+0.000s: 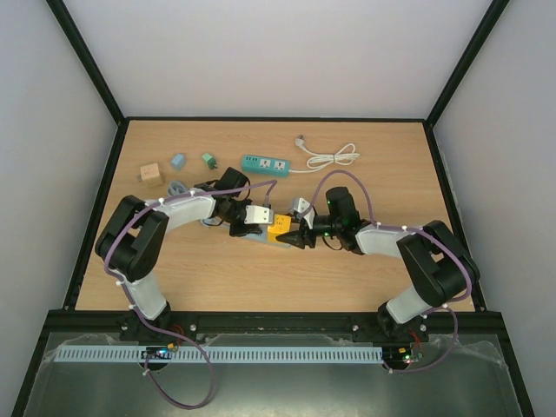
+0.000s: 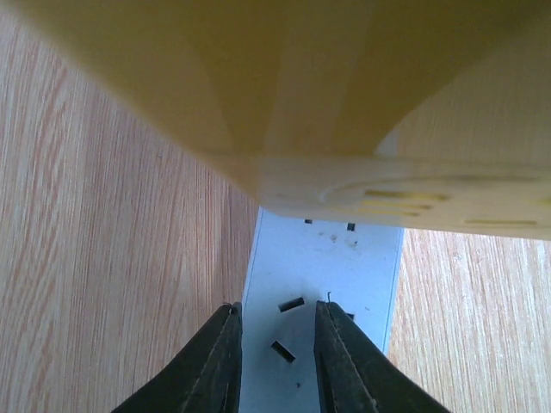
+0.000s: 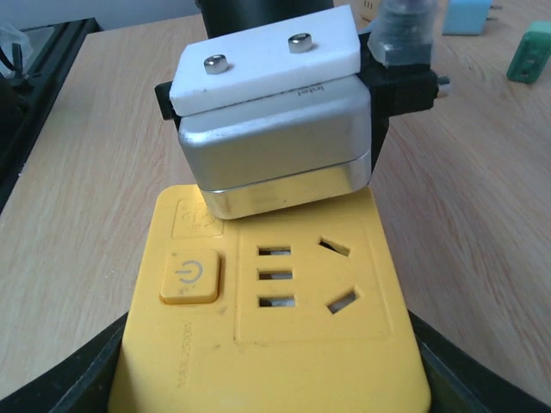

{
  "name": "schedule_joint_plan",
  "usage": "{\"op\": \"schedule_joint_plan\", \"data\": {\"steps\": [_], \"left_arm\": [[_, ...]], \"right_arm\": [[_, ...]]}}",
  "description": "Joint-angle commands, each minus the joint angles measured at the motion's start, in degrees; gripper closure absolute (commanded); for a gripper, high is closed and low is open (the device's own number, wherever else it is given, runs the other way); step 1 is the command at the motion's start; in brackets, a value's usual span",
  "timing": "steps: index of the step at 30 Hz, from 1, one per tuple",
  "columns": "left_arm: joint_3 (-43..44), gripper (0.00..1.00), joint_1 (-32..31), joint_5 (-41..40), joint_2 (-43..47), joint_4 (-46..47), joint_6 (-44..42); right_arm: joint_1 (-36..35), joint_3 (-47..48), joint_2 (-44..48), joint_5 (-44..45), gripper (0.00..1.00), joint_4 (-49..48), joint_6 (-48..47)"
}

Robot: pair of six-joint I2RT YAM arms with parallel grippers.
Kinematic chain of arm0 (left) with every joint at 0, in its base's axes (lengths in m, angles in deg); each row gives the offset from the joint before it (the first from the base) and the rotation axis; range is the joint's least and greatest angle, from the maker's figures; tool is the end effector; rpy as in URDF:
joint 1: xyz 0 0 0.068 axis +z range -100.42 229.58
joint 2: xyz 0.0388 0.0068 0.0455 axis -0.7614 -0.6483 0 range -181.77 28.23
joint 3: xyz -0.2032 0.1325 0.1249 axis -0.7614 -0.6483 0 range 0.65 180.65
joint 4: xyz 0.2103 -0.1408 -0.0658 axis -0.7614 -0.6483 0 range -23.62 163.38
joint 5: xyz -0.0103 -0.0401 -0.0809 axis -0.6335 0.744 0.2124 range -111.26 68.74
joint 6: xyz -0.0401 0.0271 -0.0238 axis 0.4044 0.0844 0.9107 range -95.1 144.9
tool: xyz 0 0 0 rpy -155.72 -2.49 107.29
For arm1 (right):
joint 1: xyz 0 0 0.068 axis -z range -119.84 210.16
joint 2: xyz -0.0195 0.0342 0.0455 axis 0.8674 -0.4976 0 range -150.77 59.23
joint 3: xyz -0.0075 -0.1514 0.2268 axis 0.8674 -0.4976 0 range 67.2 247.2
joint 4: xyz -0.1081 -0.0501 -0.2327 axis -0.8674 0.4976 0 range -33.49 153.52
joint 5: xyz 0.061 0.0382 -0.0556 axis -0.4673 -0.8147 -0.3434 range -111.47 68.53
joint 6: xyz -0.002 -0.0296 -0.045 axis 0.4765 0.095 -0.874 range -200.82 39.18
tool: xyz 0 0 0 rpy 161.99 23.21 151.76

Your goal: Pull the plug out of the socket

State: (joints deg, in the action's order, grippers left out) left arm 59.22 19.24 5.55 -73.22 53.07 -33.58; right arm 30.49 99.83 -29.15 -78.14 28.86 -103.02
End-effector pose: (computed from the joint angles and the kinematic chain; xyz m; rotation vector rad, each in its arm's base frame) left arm 0.2857 -0.1858 0.1551 1.8846 1.7171 -0.4410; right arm 0.2307 0.1657 0.1646 -1.3745 1.4307 1.0894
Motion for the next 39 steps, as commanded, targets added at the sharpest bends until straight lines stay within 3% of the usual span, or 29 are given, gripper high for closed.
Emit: {"op": "schedule_joint_plan", "data": {"steps": [1,10,14,19,24,25,29,33,39], "left_arm": [[-3.0,0.73,-0.4,-8.9,-6.1,-4.2,-0.4],[0.9,0.67,0.7,-2.9,-4.2,-6.3,3.3],[4.7,0.56,0.8,2.4,-1.7,-8.4,6.3],[7.8,0.37,2.9,6.7,1.6,-9.6,8.8],[9.1,0.03,7.1,11.2,5.2,-9.7,13.1],[8.9,0.01,7.7,11.6,6.1,-9.8,13.2],[7.6,0.0,9.3,13.3,9.7,-10.1,12.8],[6.7,0.0,11.1,20.7,13.0,-9.5,15.9],[6.2,0.0,11.3,29.5,15.1,-8.3,22.4]], "right_arm": [[-0.4,1.5,1.7,-4.6,0.99,-3.9,2.2],[0.5,1.6,2.2,-4.9,0.99,-2.0,2.1],[0.9,2.6,2.7,-5.6,0.99,-0.2,2.4],[1.7,4.1,3.4,-6.7,0.99,2.1,3.3],[2.8,6.5,4.0,-8.0,0.99,4.0,5.1],[3.0,6.9,4.0,-8.3,0.99,3.6,5.9],[3.6,9.6,3.7,-9.3,0.99,3.3,8.7],[3.7,12.6,2.9,-12.3,0.99,1.3,14.8],[3.7,13.5,2.3,-16.0,0.99,-17.4,36.0]]}}
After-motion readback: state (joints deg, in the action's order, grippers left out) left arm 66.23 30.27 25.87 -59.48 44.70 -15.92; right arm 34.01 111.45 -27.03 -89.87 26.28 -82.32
